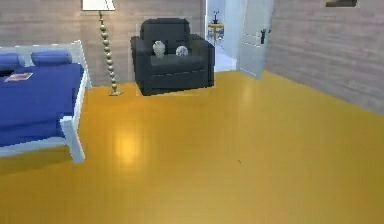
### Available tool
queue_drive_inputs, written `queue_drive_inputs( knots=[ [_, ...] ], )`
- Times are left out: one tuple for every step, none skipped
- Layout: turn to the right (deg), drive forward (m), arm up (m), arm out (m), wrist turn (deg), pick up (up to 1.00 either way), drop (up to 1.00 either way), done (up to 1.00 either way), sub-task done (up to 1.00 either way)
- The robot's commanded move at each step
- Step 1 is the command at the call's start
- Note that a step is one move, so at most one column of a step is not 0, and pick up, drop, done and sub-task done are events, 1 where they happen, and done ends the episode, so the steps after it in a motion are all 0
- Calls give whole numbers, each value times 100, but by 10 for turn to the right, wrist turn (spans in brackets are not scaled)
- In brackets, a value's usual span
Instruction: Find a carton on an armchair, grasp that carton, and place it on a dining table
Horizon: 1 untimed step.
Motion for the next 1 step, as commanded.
queue_drive_inputs(
  knots=[
    [0, 100, 0, 0, 0, 0, 0, 0, 0]
  ],
)
